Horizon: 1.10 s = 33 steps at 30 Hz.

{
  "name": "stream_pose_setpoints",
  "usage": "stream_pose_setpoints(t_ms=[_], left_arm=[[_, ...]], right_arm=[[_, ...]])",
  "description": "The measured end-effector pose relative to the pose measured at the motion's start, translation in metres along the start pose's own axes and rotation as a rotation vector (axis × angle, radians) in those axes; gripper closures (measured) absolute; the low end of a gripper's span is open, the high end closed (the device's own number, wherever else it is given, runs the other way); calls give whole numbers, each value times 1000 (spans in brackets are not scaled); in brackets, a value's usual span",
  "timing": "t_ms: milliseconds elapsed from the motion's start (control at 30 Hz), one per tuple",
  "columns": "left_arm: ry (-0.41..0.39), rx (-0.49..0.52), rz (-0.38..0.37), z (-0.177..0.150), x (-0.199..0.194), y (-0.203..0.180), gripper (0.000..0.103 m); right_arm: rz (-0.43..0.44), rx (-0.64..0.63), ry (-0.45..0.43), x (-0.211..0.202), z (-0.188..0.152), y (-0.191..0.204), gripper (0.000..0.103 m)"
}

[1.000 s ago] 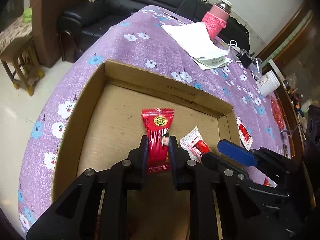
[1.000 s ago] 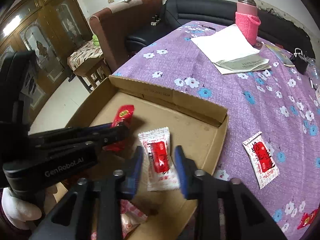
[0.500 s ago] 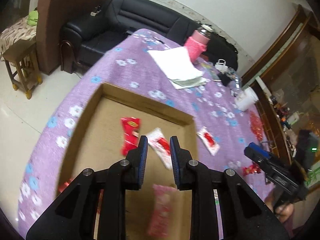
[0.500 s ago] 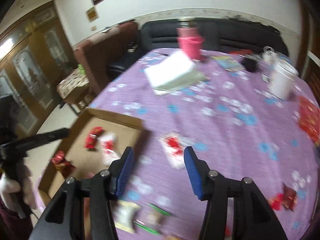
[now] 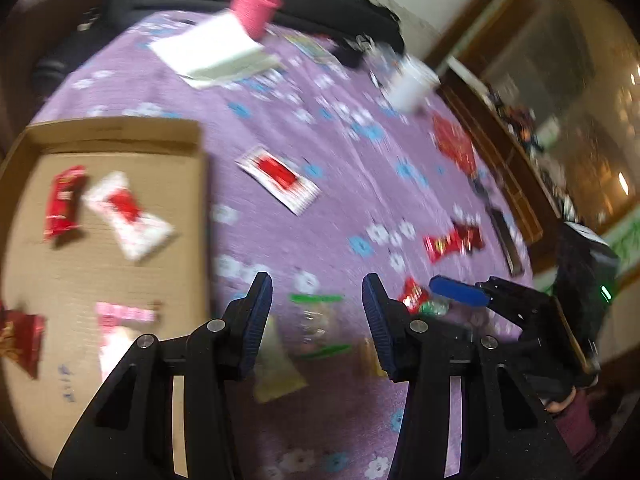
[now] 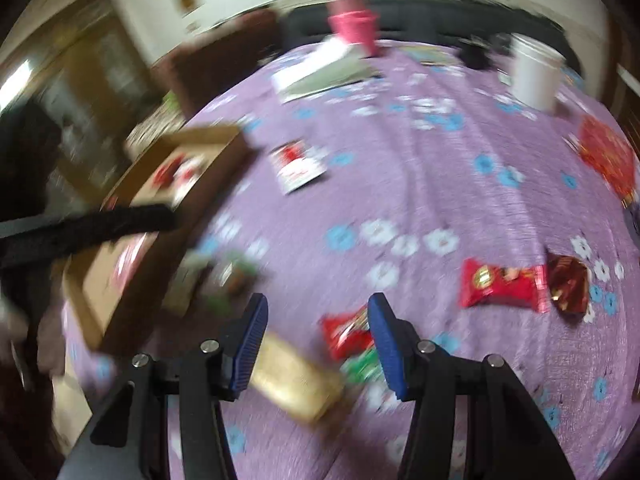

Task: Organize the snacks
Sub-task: 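Grasp the clear green-edged bag with the left gripper while the right grasps the gold cake bar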

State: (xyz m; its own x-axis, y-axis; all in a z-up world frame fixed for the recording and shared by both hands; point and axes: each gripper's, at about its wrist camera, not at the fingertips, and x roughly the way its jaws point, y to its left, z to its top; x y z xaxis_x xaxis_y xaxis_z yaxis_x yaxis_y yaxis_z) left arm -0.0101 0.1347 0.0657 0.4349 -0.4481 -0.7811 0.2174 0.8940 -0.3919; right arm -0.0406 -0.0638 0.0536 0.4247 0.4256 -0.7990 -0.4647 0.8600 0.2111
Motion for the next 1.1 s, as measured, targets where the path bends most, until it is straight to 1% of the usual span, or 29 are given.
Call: stream_pose_setpoints(t_ms=[67, 167, 267, 400, 433, 500, 567, 600, 633, 700, 767, 933, 1000, 1067, 1100], left_arm=[[28, 18, 16, 0, 14, -8, 58], [57, 37, 36, -5, 28, -15, 58], [81, 92, 94, -13, 38, -22, 58], [119, 177, 179, -23, 56, -29, 58], [103, 210, 201, -25, 57, -33, 58], [103, 271, 246, -29, 61, -41, 58], [102, 316, 271, -33, 63, -46, 59], [97, 341, 266, -36, 63, -50, 71], [102, 346, 247, -38, 63, -52, 73], [105, 360, 235, -42, 63, -56, 73], [104, 360, 220, -44, 62, -59, 73], [79, 325, 173, -43, 53, -66, 73], [63, 310, 159, -42, 45, -66, 73], [46, 295, 145, -42, 37, -66, 73], [31, 285, 140, -42, 31, -65, 73]], right_arm=[[11, -91, 15, 4, -9, 18, 48], [22, -183, 46, 17, -18, 35, 48], [7, -241, 52, 27, -26, 42, 47], [12, -230, 43, 24, -29, 35, 47], [9, -228, 40, 23, -32, 33, 47], [12, -223, 38, 20, -35, 30, 47], [13, -229, 38, 18, -38, 30, 47], [16, -236, 41, 16, -40, 31, 46], [18, -243, 43, 15, -42, 32, 44], [5, -267, 43, 14, -47, 35, 42], [4, -285, 47, 13, -52, 40, 35], [-32, -314, 42, 12, -61, 48, 35], [-43, -297, 38, 10, -61, 46, 44], [-53, -276, 35, 7, -61, 44, 62], [-60, -265, 36, 6, -61, 42, 66]])
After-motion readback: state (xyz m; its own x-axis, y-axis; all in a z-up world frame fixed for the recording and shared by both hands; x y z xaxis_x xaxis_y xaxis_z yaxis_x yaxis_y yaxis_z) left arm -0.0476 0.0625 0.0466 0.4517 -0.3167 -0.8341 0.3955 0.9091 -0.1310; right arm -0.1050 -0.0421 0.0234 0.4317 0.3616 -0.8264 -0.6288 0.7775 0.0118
